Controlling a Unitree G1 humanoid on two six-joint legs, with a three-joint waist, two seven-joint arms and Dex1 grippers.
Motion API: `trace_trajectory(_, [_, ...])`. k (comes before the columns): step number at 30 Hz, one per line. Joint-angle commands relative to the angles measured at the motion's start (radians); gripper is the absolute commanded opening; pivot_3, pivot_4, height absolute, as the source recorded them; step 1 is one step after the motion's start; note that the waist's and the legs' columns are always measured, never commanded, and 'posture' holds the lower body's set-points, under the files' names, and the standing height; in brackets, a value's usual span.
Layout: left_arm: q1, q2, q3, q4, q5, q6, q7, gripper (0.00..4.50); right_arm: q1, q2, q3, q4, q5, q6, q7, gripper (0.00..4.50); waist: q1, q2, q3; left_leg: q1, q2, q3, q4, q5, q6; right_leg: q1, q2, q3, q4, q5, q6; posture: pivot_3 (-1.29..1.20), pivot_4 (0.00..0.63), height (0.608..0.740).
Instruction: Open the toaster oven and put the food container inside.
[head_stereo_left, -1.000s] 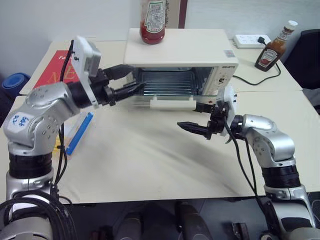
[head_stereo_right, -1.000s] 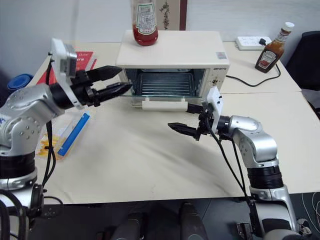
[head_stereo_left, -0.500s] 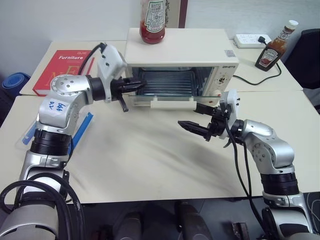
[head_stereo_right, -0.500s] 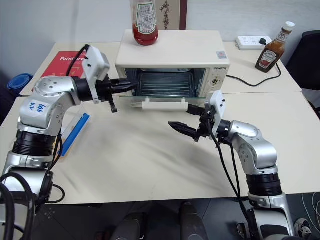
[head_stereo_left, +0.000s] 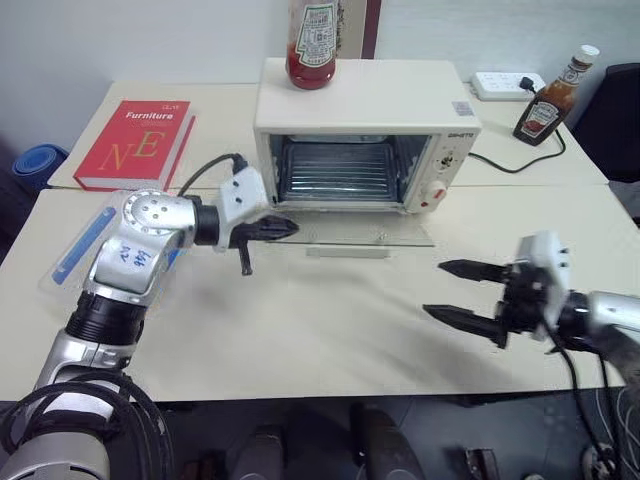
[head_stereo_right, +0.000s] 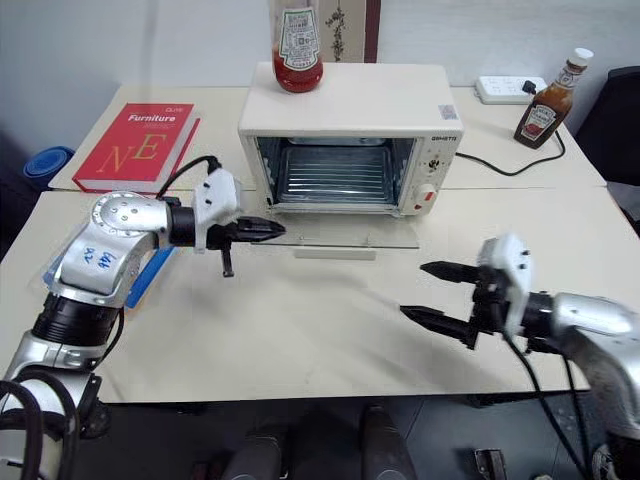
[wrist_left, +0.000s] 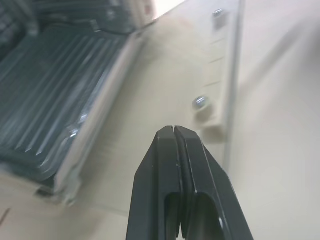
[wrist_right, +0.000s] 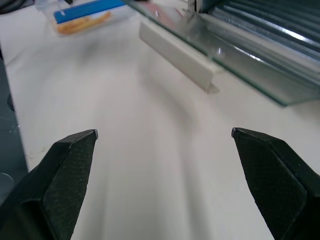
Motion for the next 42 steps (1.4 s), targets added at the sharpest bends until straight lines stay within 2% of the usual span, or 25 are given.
trace_trajectory(1, [0.030, -0.004, -0.013, -0.036, 0.059, -0.024, 0.037, 0.04, -0.013, -0.034, -0.083, -0.043, 0.100, 0.037, -0.001, 4.50, -0.004, 0.000, 0.000, 0.003, 0.000, -0.001, 0.000, -0.001, 0.001, 0.004, 0.001, 0.000, -0.002, 0.000, 0.000, 0.00, 0.150, 0.740])
trace_trajectory(5, [0.082, -0.052, -0.017, -0.092, 0.097, 0.055, 0.121, 0.04, -0.115, -0.042, -0.066, -0.035, 0.176, 0.061, -0.039, 4.50, -0.006, -0.001, 0.000, 0.003, 0.000, -0.002, 0.000, -0.001, 0.002, 0.005, 0.001, 0.000, -0.002, 0.000, 0.000, 0.00, 0.150, 0.740])
trace_trajectory(9, [0.143, -0.061, -0.018, -0.163, 0.157, 0.088, 0.193, 0.04, -0.196, -0.048, -0.019, -0.029, 0.219, 0.076, -0.030, 4.50, -0.005, 0.000, 0.000, 0.000, 0.001, -0.003, 0.001, -0.003, 0.004, 0.003, 0.001, -0.001, -0.003, 0.000, 0.000, 0.00, 0.150, 0.740])
trace_trajectory(13, [0.248, -0.064, 0.091, -0.344, 0.082, 0.254, 0.237, 0.04, -0.309, -0.048, 0.067, 0.017, 0.207, 0.069, -0.002, 4.50, -0.003, 0.000, 0.000, -0.002, 0.001, -0.003, 0.001, -0.003, 0.005, 0.002, -0.001, -0.002, -0.004, 0.000, 0.000, 0.00, 0.150, 0.740])
trace_trajectory(14, [0.285, -0.064, 0.143, -0.407, 0.045, 0.313, 0.245, 0.32, -0.341, -0.043, 0.092, 0.032, 0.205, 0.068, 0.011, 4.50, -0.003, -0.001, 0.000, -0.002, 0.000, -0.003, 0.001, -0.003, 0.005, 0.002, -0.001, -0.002, -0.004, 0.000, 0.000, 0.00, 0.150, 0.740])
trace_trajectory(17, [0.434, -0.046, 0.318, -0.608, -0.063, 0.466, 0.248, 0.78, -0.426, -0.029, 0.176, 0.087, 0.177, 0.053, 0.070, 4.50, -0.014, 0.000, 0.000, -0.002, 0.001, -0.001, 0.001, -0.004, 0.006, 0.001, -0.001, -0.001, -0.005, 0.000, 0.000, 0.00, 0.150, 0.740])
trace_trajectory(21, [0.639, -0.040, 0.544, -0.845, -0.194, 0.627, 0.243, 1.99, -0.519, -0.003, 0.272, 0.183, 0.115, 0.011, 0.152, 4.50, -0.006, 0.000, 0.000, -0.001, 0.003, -0.002, 0.001, -0.005, 0.007, 0.000, -0.001, -0.003, -0.004, -0.001, -0.001, 0.00, 0.150, 0.740])
trace_trajectory(25, [0.888, -0.102, 0.820, -1.014, -0.251, 0.725, 0.259, 3.14, -0.627, 0.050, 0.373, 0.304, 0.041, -0.047, 0.256, 4.50, -0.005, 0.000, 0.000, -0.001, 0.002, -0.002, 0.002, -0.005, 0.007, 0.002, -0.002, -0.003, -0.006, -0.001, -0.001, 0.00, 0.150, 0.740])
trace_trajectory(27, [1.007, -0.165, 0.960, -1.046, -0.290, 0.718, 0.280, 3.79, -0.673, 0.078, 0.413, 0.362, 0.001, -0.082, 0.306, 4.50, -0.006, 0.000, 0.000, -0.001, 0.002, -0.002, 0.002, -0.005, 0.007, 0.002, -0.002, -0.004, -0.006, -0.001, -0.001, 0.00, 0.150, 0.740])
trace_trajectory(29, [1.060, -0.257, 1.122, -1.053, -0.372, 0.740, 0.330, 4.36, -0.713, 0.105, 0.441, 0.412, -0.027, -0.106, 0.348, 4.50, -0.006, 0.000, 0.000, -0.001, 0.002, -0.002, 0.002, -0.005, 0.006, 0.003, -0.002, -0.004, -0.007, -0.001, -0.002, 0.00, 0.150, 0.740])
trace_trajectory(32, [0.975, -0.370, 1.354, -1.039, -0.481, 0.879, 0.458, 4.47, -0.752, 0.133, 0.460, 0.462, -0.050, -0.122, 0.397, 4.50, 0.001, 0.000, 0.000, -0.001, 0.002, -0.004, 0.002, -0.005, 0.005, 0.003, -0.002, -0.007, -0.006, -0.001, -0.002, 0.00, 0.150, 0.740])
trace_trajectory(34, [0.887, -0.409, 1.466, -1.027, -0.537, 0.978, 0.537, 4.47, -0.769, 0.147, 0.466, 0.484, -0.062, -0.128, 0.418, 4.50, 0.006, 0.000, 0.000, -0.001, 0.002, -0.006, 0.003, -0.005, 0.005, 0.004, -0.003, -0.009, -0.006, -0.001, -0.003, 0.00, 0.150, 0.740])
trace_trajectory(36, [0.775, -0.461, 1.516, -1.045, -0.520, 1.089, 0.630, 4.47, -0.780, 0.161, 0.469, 0.501, -0.073, -0.133, 0.432, 4.50, 0.009, 0.000, 0.000, -0.001, 0.001, -0.007, 0.004, -0.006, 0.004, 0.005, -0.003, -0.010, -0.006, -0.001, -0.002, 0.00, 0.150, 0.740])
trace_trajectory(39, [0.654, -0.550, 1.523, -1.053, -0.520, 1.188, 0.768, 4.47, -0.776, 0.191, 0.469, 0.511, -0.090, -0.141, 0.416, 4.50, 0.009, 0.000, 0.000, 0.000, 0.001, -0.006, 0.004, -0.006, 0.002, 0.005, -0.003, -0.009, -0.006, -0.001, -0.002, 0.00, 0.150, 0.740])
trace_trajectory(42, [0.481, -0.617, 1.548, -1.051, -0.428, 1.272, 0.892, 4.47, -0.750, 0.210, 0.450, 0.467, -0.070, -0.116, 0.397, 4.50, 0.011, -0.001, 0.000, -0.001, 0.001, -0.007, 0.004, -0.006, 0.000, 0.004, -0.003, -0.010, -0.005, -0.001, -0.002, 0.00, 0.150, 0.740])
